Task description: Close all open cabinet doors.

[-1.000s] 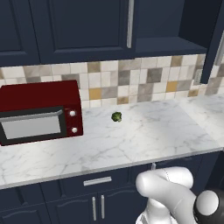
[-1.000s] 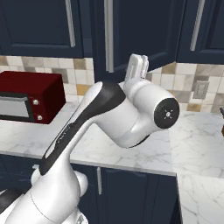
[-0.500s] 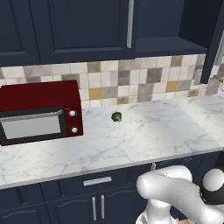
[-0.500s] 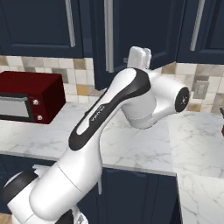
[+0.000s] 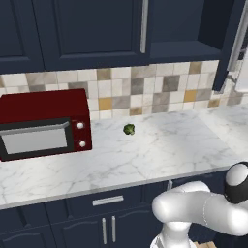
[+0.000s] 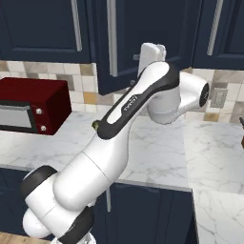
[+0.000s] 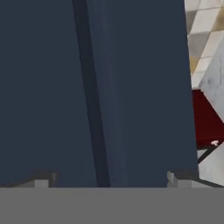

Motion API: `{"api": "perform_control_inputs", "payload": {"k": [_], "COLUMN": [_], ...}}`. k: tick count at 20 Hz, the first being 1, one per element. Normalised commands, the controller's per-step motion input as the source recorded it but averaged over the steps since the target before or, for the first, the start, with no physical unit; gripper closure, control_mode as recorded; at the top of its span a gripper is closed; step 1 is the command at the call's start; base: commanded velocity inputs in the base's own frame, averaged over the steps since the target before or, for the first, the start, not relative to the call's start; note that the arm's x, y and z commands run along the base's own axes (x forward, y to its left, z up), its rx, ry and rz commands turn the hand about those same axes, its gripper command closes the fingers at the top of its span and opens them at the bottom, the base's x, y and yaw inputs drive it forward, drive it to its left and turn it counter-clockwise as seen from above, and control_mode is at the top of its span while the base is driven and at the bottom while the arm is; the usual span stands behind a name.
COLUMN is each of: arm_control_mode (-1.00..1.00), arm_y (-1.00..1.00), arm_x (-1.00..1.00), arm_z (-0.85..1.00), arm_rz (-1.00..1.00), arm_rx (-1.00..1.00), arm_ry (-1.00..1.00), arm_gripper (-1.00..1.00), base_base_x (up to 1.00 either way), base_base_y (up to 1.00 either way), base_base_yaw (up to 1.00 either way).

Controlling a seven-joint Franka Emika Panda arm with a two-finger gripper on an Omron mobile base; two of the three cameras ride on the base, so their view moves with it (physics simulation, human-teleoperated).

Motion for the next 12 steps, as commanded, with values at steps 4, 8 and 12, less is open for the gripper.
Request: {"api": "perform_control_inputs", "payload": {"k": [4,8,12], "arm_control_mode": [-1.00,-1.00,-1.00], "arm_y": [0.24,0.39,0.49], "arm_x": [0.51,0.47,0.45], "arm_z": [-0.02,0.00,0.00], "arm_rz": [0.02,-0.01,-0.08], "arm_rx": [-0.07,-0.18,-0.19], "arm_ry": [-0.07,-0.05,0.00], "arm_gripper": [-1.00,-1.00,-1.00], "base_base_x": [0.00,0.00,0.00], "base_base_y": [0.00,0.00,0.00], "base_base_yaw": [0.00,0.00,0.00]}}
